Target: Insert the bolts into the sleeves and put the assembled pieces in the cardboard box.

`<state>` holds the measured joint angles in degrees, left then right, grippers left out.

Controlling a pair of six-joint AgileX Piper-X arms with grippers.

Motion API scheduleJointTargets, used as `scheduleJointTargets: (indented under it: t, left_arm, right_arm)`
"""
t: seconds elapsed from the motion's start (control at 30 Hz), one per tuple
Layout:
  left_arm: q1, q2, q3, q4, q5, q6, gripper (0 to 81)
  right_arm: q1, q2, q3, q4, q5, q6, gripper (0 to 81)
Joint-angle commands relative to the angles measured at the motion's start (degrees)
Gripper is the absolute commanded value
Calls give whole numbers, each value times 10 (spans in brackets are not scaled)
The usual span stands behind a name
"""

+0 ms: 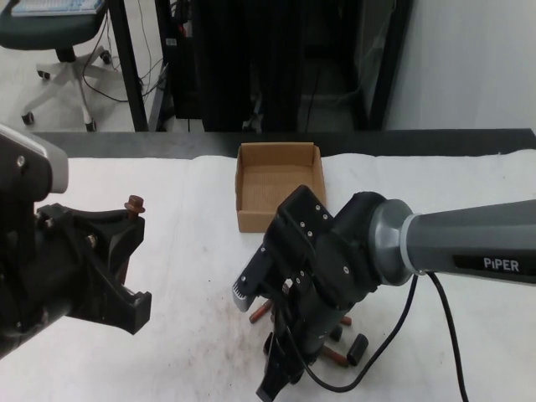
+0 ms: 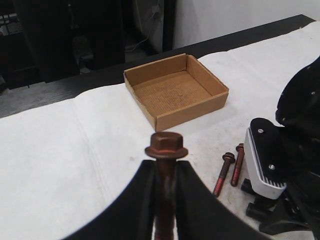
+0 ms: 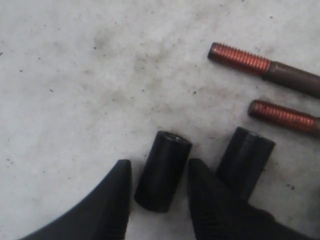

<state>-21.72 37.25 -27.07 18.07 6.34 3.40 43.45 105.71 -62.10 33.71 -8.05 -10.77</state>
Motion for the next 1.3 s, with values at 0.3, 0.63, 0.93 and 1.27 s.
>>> scheduleJointTargets:
  t: [0.3, 0.63, 0.93, 1.27]
  left_arm:
    - [1, -6, -2, -7, -3, 5, 3]
    - [1, -6, -2, -7, -3, 5, 3]
    - [1, -6, -2, -7, -3, 5, 3]
    - [1, -6, -2, -114, 172, -97, 3]
  right_arm:
    - [0, 4, -4, -14, 4, 52, 363]
    - [0, 33, -4, -12, 7, 52, 344]
    - [0, 28, -29, 45, 9, 46, 8]
    - [-33, -126, -56, -4, -83, 185, 8]
